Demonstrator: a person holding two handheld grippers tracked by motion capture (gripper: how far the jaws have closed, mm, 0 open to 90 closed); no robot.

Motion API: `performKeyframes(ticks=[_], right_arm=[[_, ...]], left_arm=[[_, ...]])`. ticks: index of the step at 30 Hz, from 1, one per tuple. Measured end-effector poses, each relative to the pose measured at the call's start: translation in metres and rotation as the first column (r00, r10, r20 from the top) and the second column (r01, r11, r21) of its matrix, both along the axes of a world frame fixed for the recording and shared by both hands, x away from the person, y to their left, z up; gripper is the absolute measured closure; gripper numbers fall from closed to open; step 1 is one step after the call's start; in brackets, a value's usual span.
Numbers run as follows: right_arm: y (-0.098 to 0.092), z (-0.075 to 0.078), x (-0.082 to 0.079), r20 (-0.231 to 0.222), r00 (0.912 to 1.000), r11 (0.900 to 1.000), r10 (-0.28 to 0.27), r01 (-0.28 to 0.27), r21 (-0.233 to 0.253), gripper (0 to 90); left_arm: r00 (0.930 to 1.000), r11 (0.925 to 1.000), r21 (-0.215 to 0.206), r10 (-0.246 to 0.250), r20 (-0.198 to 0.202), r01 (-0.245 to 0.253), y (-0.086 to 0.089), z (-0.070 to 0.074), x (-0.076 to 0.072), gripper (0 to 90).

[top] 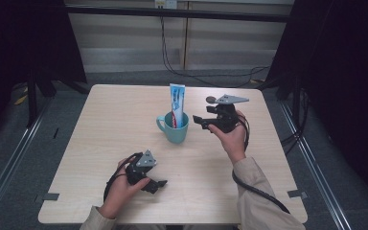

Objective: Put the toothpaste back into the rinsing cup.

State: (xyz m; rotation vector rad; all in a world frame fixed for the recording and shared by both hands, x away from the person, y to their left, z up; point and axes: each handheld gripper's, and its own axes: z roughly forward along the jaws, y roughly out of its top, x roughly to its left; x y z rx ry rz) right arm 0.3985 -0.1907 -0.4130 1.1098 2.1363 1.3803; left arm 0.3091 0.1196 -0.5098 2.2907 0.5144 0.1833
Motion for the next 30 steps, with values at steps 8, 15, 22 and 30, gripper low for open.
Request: performKeyframes(ticks=[8, 15, 22, 30], right_arm=[[-0.011, -0.024, -0.021, -0.037, 0.9985, 0.998, 0.041, -0.042, -0.039, 21.7], [-0.018, -0.039, -0.033, -0.075, 0.9958, 0.995, 0.052, -0.058, -0.08, 20.4], [-0.018, -0.063, -0.045, -0.133, 0.9882, 0.983, 0.077, -0.097, -0.155, 19.6], [-0.019, -0.082, -0.057, -0.174, 0.9811, 0.975, 0.084, -0.117, -0.187, 19.3]], left_arm=[[1.0, 1.0, 0.001, -0.003, -0.001, 0.003, 0.0, 0.0, 0.0, 9.2], [1.0, 1.0, 0.001, -0.005, -0.003, 0.005, 0.0, 0.0, 0.0, 8.9], [1.0, 1.0, -0.002, -0.001, 0.001, 0.001, 0.0, 0.0, 0.0, 8.9], [1.0, 1.0, 0.002, -0.003, -0.001, 0.003, 0.0, 0.0, 0.0, 8.8]])
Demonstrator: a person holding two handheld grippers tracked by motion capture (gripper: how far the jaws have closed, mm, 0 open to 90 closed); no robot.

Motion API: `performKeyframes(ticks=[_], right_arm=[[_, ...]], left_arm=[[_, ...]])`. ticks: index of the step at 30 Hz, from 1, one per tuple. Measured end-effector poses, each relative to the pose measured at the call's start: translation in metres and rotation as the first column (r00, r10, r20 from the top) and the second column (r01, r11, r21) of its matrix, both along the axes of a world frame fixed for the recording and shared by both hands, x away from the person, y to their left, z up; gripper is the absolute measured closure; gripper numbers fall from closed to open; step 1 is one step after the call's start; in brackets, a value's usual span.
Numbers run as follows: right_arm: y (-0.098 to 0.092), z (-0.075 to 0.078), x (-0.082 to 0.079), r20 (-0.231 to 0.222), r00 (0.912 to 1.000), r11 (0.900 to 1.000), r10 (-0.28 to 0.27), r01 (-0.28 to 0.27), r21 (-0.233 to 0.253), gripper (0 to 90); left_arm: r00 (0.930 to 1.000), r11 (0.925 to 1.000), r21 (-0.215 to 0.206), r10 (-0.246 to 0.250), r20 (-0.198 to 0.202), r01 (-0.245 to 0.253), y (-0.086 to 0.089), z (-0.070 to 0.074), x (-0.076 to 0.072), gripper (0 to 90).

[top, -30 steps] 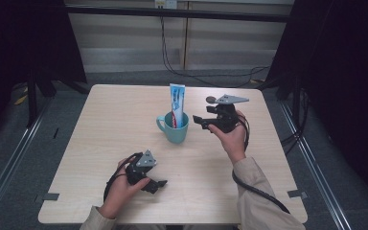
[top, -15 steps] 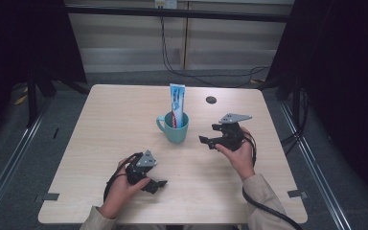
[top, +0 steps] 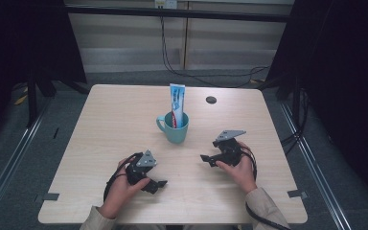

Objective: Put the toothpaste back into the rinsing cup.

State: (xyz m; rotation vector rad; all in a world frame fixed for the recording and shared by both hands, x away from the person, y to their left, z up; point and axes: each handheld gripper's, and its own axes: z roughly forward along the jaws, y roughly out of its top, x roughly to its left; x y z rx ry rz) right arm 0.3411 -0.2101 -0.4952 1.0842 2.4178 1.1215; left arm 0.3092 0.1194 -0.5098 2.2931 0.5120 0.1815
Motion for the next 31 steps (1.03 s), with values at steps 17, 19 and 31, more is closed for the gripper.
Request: performKeyframes(ticks=[17, 19, 31], right_arm=[[-0.015, -0.016, -0.014, -0.005, 0.9999, 0.998, 0.017, -0.017, -0.065, 14.3], [-0.017, -0.018, -0.015, 0.008, 0.9998, 0.998, 0.02, -0.02, -0.052, 14.0], [-0.018, -0.018, -0.013, 0.004, 0.9996, 0.998, 0.026, -0.026, -0.051, 13.2]], left_arm=[[1.0, 1.0, -0.001, 0.001, 0.0, -0.001, 0.0, 0.0, 0.0, 8.8], [1.0, 1.0, -0.001, 0.001, 0.0, -0.001, 0.0, 0.0, 0.0, 8.8], [1.0, 1.0, -0.005, 0.006, 0.001, -0.006, -0.001, 0.0, -0.001, 8.6]])
